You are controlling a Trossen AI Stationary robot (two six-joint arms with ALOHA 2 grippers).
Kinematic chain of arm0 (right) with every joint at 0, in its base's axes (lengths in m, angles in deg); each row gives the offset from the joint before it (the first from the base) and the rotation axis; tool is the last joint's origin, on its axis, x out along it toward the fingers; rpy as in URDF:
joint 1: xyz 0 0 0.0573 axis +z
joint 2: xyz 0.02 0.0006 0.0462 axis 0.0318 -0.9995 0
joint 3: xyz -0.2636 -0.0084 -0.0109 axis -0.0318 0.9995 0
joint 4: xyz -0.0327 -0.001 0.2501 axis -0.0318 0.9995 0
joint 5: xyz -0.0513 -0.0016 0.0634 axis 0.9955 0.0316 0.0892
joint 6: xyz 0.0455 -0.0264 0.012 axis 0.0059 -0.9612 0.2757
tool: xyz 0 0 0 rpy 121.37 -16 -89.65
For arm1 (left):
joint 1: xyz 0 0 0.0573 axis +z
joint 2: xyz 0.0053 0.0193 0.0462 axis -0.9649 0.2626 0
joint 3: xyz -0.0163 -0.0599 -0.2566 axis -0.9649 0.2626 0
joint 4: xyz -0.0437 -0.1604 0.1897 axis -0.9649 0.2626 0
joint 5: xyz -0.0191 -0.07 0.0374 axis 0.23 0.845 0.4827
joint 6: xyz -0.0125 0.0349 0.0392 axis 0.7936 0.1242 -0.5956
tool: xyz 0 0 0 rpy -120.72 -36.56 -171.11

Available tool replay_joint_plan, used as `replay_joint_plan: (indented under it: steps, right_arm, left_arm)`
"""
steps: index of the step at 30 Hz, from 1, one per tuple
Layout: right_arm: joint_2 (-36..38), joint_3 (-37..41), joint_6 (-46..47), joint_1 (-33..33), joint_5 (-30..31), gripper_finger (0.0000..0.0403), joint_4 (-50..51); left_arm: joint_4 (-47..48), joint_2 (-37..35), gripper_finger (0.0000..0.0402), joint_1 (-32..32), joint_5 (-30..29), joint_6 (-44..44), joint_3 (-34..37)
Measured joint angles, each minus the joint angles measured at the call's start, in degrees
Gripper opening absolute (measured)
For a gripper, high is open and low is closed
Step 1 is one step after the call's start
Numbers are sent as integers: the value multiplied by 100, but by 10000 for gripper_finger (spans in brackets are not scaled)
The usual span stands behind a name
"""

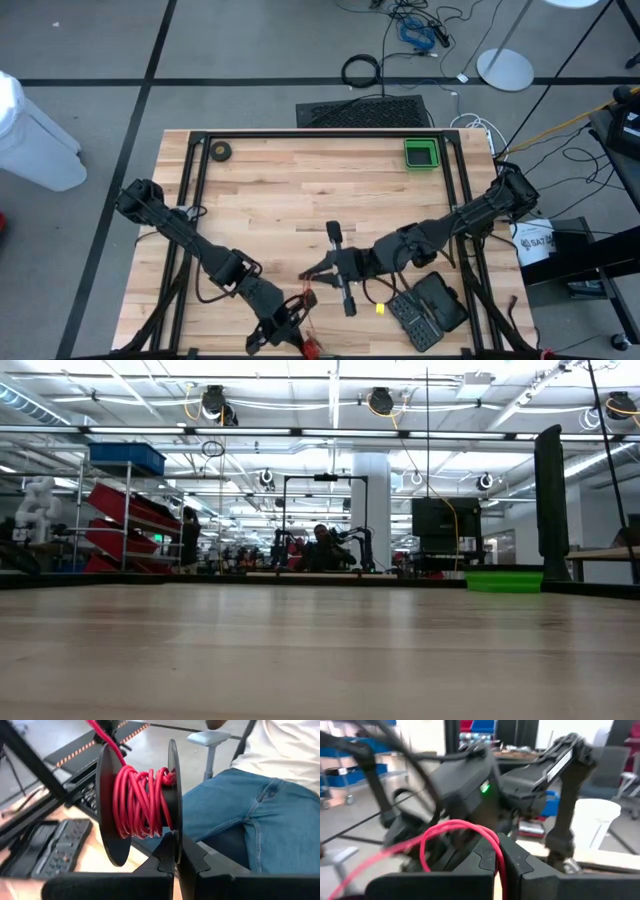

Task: Coil cords
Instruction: Coil the red wire on the black spool

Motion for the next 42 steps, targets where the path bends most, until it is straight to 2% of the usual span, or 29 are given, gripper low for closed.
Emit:
replay_joint_plan:
  steps: [8, 12, 18, 28, 36, 42]
  right_arm:
    - [-216, -2, 284, 239, 298, 0, 433]
    - [-402, -2, 391, 257, 296, 0, 436]
    - [-675, -2, 635, 195, 329, 0, 455]
    - [-953, -2, 812, 172, 282, 0, 429]
    - [-950, -2, 557, 153, 318, 0, -243]
    - [-974, -2, 562, 132, 274, 0, -323]
  left_arm:
    - [-71, -248, 6, -244, -260, -157, -3]
    - [-109, -327, 6, -406, -271, -189, -9]
    - [-352, -329, 6, -649, -274, -703, -9]
    - [-872, -329, 6, -717, -336, -752, -9]
    - [-1150, -331, 6, -720, -317, -762, -9]
    - [-1220, -333, 6, -711, -313, -762, -9]
